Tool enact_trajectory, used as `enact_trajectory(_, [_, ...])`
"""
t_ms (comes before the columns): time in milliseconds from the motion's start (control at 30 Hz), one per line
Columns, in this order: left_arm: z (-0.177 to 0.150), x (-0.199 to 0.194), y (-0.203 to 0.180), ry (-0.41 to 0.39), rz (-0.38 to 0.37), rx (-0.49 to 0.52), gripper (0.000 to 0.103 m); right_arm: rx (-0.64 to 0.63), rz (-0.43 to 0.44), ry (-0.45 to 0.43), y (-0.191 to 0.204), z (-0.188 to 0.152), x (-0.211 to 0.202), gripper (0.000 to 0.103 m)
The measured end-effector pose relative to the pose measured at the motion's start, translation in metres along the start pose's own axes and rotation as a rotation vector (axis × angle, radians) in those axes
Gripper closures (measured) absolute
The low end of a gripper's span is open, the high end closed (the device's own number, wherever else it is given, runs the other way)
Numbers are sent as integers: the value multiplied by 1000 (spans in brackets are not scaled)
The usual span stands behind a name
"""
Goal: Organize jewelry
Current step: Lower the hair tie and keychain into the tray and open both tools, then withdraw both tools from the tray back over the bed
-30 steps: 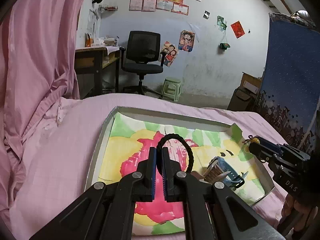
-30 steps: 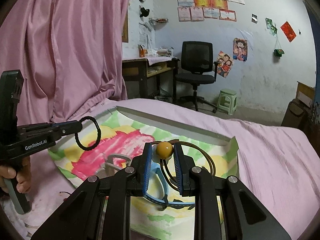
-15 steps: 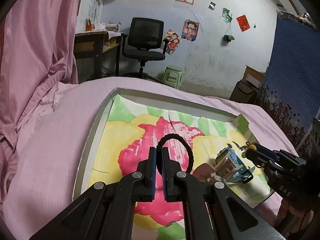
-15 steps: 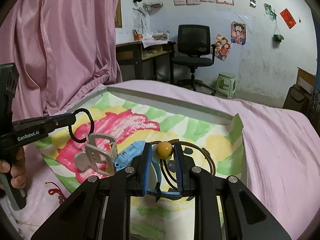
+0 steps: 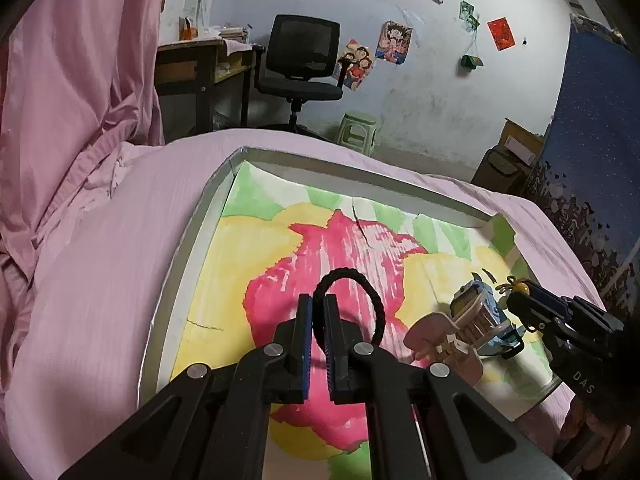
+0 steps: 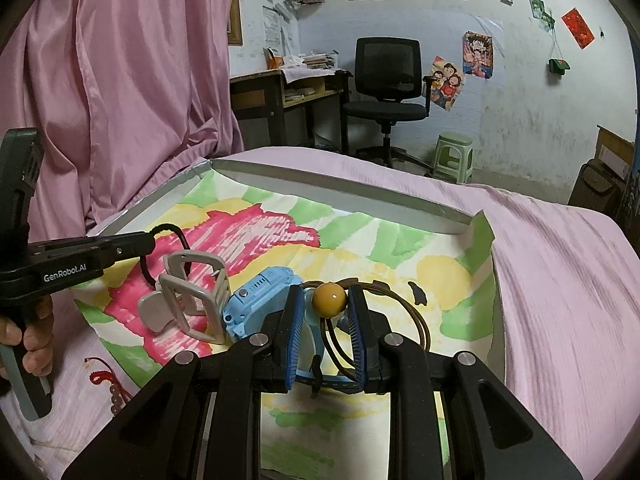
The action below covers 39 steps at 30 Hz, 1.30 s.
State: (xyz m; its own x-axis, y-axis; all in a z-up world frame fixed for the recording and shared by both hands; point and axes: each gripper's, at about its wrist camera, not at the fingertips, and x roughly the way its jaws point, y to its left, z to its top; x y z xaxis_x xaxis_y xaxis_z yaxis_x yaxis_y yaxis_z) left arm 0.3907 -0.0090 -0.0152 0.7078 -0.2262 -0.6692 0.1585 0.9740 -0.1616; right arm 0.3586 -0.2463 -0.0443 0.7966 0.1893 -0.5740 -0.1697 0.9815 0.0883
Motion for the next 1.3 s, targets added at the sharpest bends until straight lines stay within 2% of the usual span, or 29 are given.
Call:
enact_trajectory(200, [-2, 2, -3, 27, 11, 11, 95, 15, 4, 15, -3, 0, 0, 80])
enact_trajectory(267, [-3, -2, -5, 22, 7, 21, 86, 22, 6, 18, -6, 1, -1, 70])
enact_trajectory(333, [-3, -6, -5, 6, 3, 22, 61, 31, 10, 14, -7, 0, -3, 67])
enact_trajectory(400, [-3, -16, -6, -39, 8, 22, 52, 35, 12, 12, -8, 1, -6, 66])
enact_trajectory(500, [-2, -28, -8, -85, 6, 32, 52, 35, 11, 3, -7, 1, -11, 59])
enact_trajectory(567, [-3, -36, -11, -110, 8, 42, 46, 35, 9, -11, -7, 2, -17, 56])
enact_trajectory(633, [-4, -44, -14, -140, 14, 53, 36, 40, 7, -29, -7, 4, -23, 50])
enact_trajectory(767, [-8, -62, -17, -189, 20, 70, 30, 55, 0, -88, -7, 8, -42, 37])
enact_trajectory(833, [-11, -70, -16, -210, 26, 68, 23, 60, -3, -116, -7, 9, -52, 34])
enact_trajectory(1067, [-21, -99, -8, -285, 27, 18, 10, 62, -22, -207, 0, 8, -84, 12])
enact_trajectory(1133, [-24, -106, -8, -300, 34, 13, 5, 63, -22, -228, 2, 6, -91, 7])
enact_trajectory(1300, [-33, -121, -7, -336, 50, 16, 2, 63, -24, -273, 9, 3, -106, 1])
